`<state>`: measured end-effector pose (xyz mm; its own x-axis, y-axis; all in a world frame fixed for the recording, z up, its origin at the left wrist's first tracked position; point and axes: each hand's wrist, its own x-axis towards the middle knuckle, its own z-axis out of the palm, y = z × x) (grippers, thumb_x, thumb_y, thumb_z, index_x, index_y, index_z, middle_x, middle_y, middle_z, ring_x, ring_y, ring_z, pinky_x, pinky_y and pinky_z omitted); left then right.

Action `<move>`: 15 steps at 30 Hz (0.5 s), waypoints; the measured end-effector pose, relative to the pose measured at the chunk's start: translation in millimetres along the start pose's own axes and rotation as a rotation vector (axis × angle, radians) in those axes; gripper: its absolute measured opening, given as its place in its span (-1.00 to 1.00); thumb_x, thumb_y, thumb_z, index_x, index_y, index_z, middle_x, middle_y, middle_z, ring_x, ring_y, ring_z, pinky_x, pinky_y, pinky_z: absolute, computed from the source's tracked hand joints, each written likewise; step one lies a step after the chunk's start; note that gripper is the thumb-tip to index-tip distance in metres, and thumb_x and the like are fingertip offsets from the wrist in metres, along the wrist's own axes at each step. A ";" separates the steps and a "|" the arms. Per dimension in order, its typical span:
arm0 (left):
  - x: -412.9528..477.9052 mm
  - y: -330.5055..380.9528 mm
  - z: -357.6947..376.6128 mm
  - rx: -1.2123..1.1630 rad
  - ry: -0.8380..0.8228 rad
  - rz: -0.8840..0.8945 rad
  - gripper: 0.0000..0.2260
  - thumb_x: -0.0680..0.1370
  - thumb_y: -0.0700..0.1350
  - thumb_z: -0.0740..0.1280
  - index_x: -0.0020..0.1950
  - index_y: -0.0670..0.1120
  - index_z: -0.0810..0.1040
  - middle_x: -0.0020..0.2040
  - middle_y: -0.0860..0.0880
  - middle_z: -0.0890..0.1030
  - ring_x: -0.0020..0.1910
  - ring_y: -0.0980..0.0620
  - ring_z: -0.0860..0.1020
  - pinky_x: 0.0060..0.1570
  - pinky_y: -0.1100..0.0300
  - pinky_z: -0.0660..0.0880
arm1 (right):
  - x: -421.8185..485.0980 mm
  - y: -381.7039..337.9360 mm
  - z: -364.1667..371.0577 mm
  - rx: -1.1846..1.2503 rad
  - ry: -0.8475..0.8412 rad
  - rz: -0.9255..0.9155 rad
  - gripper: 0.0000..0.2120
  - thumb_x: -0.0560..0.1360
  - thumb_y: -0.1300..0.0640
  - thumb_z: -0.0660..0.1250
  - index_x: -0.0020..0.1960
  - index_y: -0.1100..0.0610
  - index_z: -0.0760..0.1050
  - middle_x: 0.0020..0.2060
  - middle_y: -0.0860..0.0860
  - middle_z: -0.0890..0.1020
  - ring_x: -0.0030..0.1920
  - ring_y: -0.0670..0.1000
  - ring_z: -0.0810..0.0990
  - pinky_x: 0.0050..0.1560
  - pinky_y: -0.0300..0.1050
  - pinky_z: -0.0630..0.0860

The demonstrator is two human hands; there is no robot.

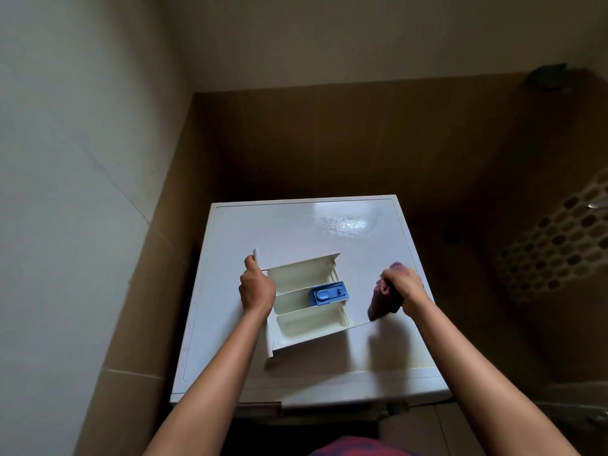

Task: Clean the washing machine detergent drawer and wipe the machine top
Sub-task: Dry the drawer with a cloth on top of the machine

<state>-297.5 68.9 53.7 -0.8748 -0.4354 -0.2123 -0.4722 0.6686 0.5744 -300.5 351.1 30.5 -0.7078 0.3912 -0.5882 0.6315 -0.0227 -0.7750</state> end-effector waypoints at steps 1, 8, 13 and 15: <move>0.0 0.0 0.3 0.000 0.001 -0.003 -0.65 0.57 -0.32 0.11 0.36 -0.19 0.27 0.11 -0.31 0.55 0.04 -0.31 0.55 -0.01 -0.03 0.49 | -1.1 -6.0 1.0 0.007 0.074 -0.029 -0.76 0.33 0.18 0.35 -0.04 0.24 0.44 -0.14 0.27 0.56 -0.16 0.16 0.54 -0.29 -0.04 0.46; -0.2 -3.5 -1.1 -0.084 -0.045 -0.036 -0.61 0.60 -0.21 0.14 0.43 -0.11 0.25 0.18 -0.29 0.52 0.10 -0.30 0.52 0.07 -0.03 0.45 | -39.3 -29.2 53.0 0.023 0.258 -0.471 -0.36 0.37 0.26 0.44 0.32 0.20 0.17 0.25 0.19 0.28 0.11 0.04 0.39 -0.04 -0.26 0.46; -3.6 -9.4 -1.3 -0.104 -0.070 0.018 -0.58 0.64 -0.09 0.10 0.50 -0.08 0.18 0.25 -0.28 0.51 0.15 -0.30 0.50 0.09 -0.04 0.43 | -56.9 -7.7 109.4 -0.637 -0.207 -0.662 -0.55 0.52 0.09 0.29 0.35 0.22 0.31 0.26 0.16 0.35 0.28 0.08 0.34 0.32 -0.08 0.26; -4.7 -10.3 -0.9 -0.086 -0.052 0.044 -0.59 0.65 -0.07 0.08 0.50 -0.10 0.18 0.26 -0.29 0.51 0.15 -0.31 0.50 0.08 -0.05 0.43 | -56.1 -0.2 120.7 -0.888 -0.292 -0.682 -0.64 0.57 0.06 0.20 0.25 0.28 0.35 0.28 0.23 0.37 0.29 0.19 0.37 0.28 0.00 0.29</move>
<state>-288.4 63.5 49.5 -0.8998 -0.3738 -0.2249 -0.4244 0.6308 0.6496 -299.1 218.1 35.8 -0.9604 -0.1564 -0.2308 0.0084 0.8111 -0.5849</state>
